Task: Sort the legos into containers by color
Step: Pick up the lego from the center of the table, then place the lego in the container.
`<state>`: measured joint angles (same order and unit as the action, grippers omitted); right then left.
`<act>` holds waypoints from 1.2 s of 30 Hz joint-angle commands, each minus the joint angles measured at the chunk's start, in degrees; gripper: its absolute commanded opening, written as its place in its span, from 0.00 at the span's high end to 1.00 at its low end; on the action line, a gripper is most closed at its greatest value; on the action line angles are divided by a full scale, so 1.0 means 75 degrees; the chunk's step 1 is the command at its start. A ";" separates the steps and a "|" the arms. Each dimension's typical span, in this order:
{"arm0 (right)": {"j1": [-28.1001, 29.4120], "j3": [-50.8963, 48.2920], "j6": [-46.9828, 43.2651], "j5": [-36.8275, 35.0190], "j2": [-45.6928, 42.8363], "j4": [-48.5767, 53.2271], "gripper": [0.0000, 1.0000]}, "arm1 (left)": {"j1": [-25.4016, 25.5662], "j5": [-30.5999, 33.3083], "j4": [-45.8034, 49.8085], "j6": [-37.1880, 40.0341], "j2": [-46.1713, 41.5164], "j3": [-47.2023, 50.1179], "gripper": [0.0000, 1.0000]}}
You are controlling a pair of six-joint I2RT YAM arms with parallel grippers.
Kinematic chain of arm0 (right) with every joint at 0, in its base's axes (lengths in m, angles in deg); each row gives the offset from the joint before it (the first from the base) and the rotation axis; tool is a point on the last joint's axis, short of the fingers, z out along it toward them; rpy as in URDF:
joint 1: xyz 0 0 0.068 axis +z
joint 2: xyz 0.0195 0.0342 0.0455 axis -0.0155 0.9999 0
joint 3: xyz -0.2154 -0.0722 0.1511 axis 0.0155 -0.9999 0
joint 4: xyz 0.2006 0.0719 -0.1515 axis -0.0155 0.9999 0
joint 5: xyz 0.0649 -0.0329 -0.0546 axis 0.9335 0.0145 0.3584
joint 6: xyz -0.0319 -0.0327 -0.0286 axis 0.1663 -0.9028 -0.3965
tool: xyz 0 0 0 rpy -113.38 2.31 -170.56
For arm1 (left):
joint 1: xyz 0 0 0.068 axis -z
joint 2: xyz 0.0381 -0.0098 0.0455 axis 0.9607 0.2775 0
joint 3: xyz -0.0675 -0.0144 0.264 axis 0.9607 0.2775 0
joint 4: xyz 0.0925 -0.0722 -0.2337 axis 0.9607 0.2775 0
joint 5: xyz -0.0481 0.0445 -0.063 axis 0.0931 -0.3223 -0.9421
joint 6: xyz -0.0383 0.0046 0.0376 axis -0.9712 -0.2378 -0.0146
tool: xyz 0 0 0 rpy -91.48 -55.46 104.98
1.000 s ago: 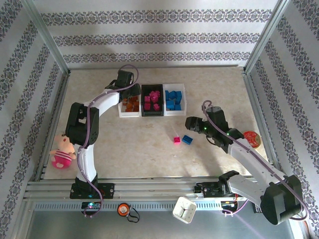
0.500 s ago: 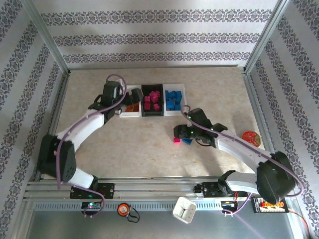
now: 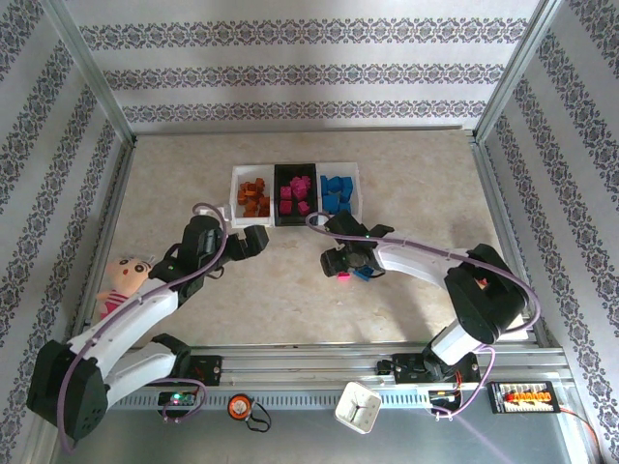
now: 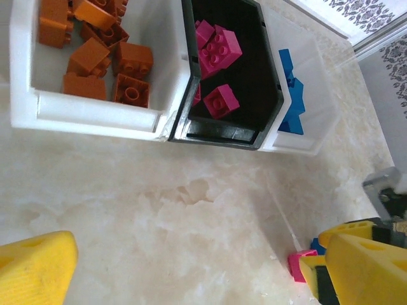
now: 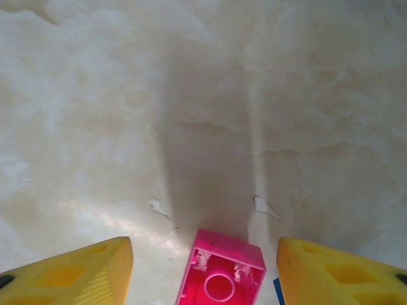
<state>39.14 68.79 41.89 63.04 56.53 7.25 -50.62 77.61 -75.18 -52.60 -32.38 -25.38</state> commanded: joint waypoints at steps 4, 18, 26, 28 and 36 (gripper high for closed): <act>0.0209 0.0256 -0.0139 -0.0582 0.0460 0.0581 0.45 | 0.0094 0.0298 0.0461 -0.0090 -0.0508 0.0117 0.00; 0.0549 0.0777 -0.0254 -0.0033 -0.0219 0.0230 0.76 | 0.0091 0.0636 0.0792 0.0098 -0.0661 0.0006 0.00; 0.0200 0.3045 -0.0490 0.0080 0.0666 -0.0250 0.75 | 0.0096 0.0667 0.0862 -0.0079 -0.1153 0.0415 0.00; 0.0031 0.3659 -0.0479 0.0126 0.1214 -0.0420 0.75 | 0.0096 0.0603 0.0922 -0.0098 -0.1183 0.0433 0.00; -0.0327 0.6119 -0.0359 0.0019 0.3544 -0.0426 0.74 | 0.0090 0.0377 0.0953 -0.0259 -0.1241 0.0623 0.00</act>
<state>37.24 110.34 39.51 63.81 79.31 3.23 -50.60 81.48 -69.41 -53.24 -40.69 -21.53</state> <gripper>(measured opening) 0.262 0.997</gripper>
